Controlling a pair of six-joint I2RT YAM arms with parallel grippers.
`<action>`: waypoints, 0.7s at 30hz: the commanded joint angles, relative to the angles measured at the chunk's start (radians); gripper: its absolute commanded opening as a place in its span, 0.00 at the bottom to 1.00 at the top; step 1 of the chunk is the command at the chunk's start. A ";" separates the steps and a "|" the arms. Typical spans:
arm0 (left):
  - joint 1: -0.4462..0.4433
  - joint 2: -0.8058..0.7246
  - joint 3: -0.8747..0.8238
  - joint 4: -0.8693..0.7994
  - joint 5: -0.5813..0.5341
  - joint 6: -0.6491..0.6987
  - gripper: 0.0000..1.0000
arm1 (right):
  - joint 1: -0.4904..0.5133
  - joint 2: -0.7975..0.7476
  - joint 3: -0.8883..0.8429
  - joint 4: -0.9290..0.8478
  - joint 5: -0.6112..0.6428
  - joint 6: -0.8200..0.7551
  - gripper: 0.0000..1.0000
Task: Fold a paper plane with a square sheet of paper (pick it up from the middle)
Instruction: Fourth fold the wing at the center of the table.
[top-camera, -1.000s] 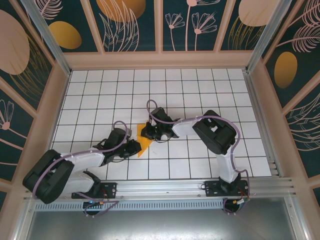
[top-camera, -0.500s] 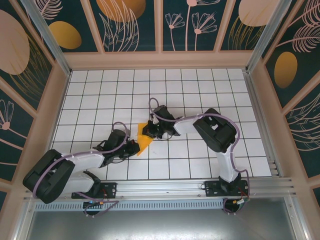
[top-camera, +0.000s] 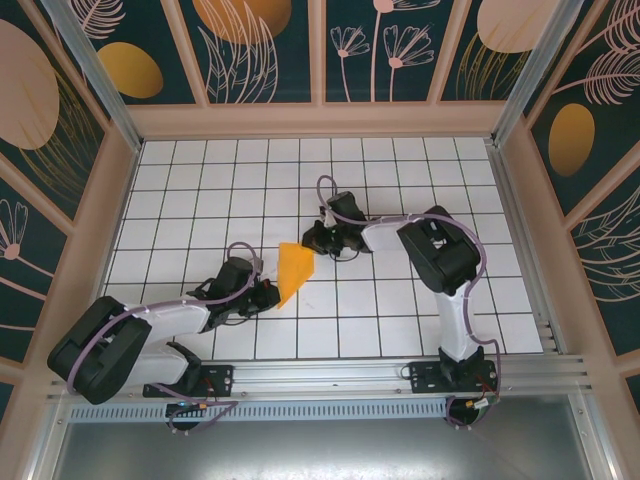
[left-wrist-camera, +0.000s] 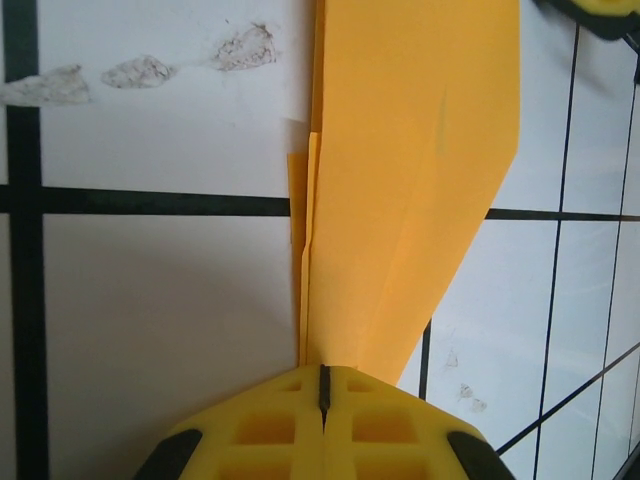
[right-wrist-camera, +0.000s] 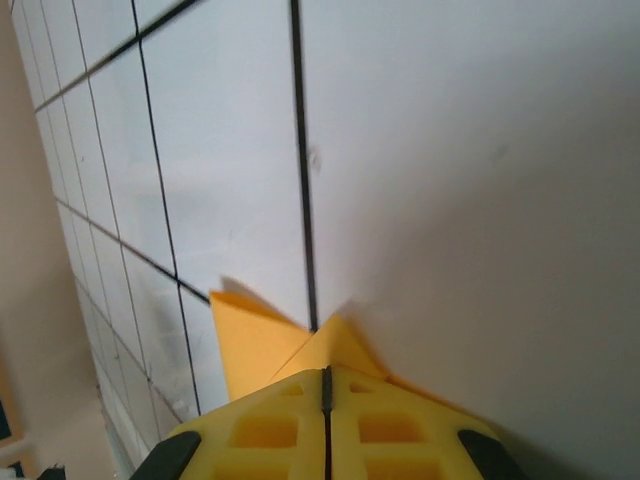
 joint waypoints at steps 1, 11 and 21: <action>-0.003 0.050 -0.047 -0.174 -0.008 0.030 0.00 | -0.061 -0.015 0.031 -0.097 0.145 -0.083 0.10; -0.002 0.063 -0.035 -0.185 -0.012 0.047 0.00 | -0.025 -0.186 -0.086 0.000 0.163 -0.050 0.08; -0.002 0.062 -0.032 -0.176 -0.013 0.059 0.00 | 0.144 -0.178 -0.079 0.063 0.133 -0.021 0.03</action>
